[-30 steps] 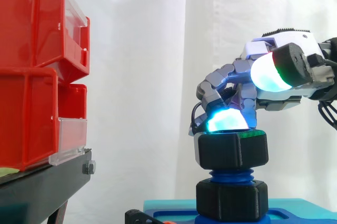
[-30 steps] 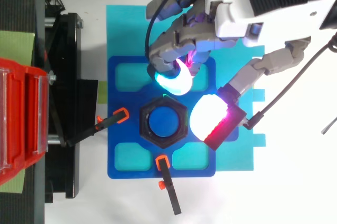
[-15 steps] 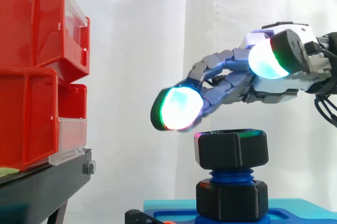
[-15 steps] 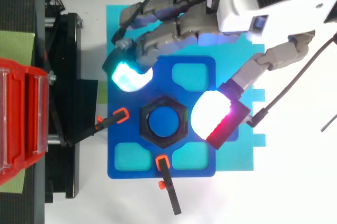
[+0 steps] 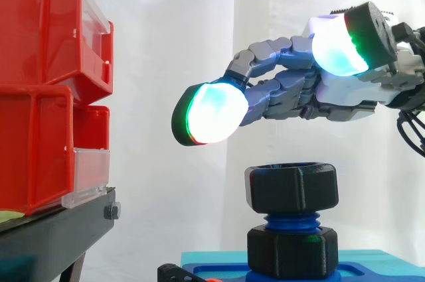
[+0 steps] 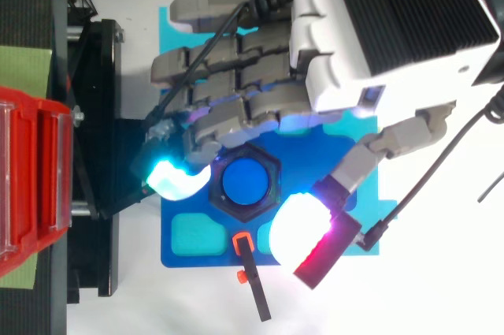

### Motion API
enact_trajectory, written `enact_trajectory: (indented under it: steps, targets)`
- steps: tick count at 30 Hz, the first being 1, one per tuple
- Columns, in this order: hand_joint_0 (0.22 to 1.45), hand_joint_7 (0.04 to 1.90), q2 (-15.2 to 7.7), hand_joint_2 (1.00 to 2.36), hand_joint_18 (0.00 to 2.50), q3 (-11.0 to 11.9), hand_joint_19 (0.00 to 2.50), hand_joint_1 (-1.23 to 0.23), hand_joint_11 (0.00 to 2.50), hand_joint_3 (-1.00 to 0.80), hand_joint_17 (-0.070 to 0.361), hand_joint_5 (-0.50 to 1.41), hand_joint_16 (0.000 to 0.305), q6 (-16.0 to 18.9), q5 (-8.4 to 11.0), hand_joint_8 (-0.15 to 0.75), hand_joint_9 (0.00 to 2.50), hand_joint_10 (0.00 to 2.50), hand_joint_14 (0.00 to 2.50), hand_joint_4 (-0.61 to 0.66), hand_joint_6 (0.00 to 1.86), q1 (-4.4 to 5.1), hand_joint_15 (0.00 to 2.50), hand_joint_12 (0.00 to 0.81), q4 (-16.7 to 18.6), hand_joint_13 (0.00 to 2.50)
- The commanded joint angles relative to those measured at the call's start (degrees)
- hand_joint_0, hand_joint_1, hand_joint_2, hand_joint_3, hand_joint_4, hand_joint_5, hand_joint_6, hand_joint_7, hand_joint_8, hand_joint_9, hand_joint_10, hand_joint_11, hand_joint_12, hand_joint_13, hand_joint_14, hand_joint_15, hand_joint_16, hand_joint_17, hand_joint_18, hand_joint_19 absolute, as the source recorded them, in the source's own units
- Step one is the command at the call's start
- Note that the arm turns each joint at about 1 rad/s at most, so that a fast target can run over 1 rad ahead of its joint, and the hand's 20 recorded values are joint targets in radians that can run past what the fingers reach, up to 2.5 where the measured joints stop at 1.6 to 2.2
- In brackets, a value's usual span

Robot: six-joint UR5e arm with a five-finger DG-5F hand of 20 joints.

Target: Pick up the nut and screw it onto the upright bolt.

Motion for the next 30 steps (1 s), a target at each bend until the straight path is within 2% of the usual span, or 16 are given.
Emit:
enact_trajectory:
  steps: [1,10,17,24,25,28,30]
  targets:
    - [0.45,0.57,-0.02,1.0,0.0,-0.01,0.0,-0.2,0.0,-0.5,0.07,-0.22,0.031,0.03,0.3,0.174,0.34,0.0,0.0,0.06,0.5,0.5,0.0,0.27,0.03,0.18]
    - [0.45,0.58,-0.02,1.0,0.0,-0.01,0.0,-0.21,0.0,-0.5,0.071,-0.22,0.032,0.03,0.56,0.175,0.34,0.0,0.0,0.06,0.5,0.94,0.0,0.27,0.56,0.19]
    - [0.45,0.59,-1.08,1.0,0.0,-0.71,0.0,-0.21,0.0,-0.5,0.07,-0.22,0.031,1.09,0.56,0.179,0.34,0.0,0.0,0.07,0.5,0.94,0.0,0.269,2.58,0.21]
    - [0.45,0.61,-1.08,1.0,0.0,-0.71,0.0,-0.21,0.0,-0.5,0.07,-0.21,0.031,1.17,0.03,0.182,0.35,0.0,0.0,0.08,0.5,0.59,0.0,0.269,1.61,0.22]
    - [0.45,0.61,-1.08,1.0,0.0,-1.24,0.0,-0.21,0.0,-0.5,0.07,-0.21,0.031,1.09,-0.05,0.182,0.35,0.0,0.0,0.08,0.5,0.32,0.0,0.269,1.7,0.22]
    - [0.45,0.62,-1.08,1.0,0.0,-2.82,0.0,-0.21,0.0,-0.5,0.07,-0.21,0.031,1.26,-0.05,0.184,0.35,0.0,0.0,0.08,0.5,0.32,0.0,0.269,2.93,0.22]
    - [0.46,0.62,-1.08,1.0,0.0,-3.0,0.0,-0.21,0.0,-0.5,0.069,-0.21,0.031,1.26,-0.14,0.188,0.36,0.0,0.0,0.09,0.5,0.24,0.0,0.269,3.9,0.23]
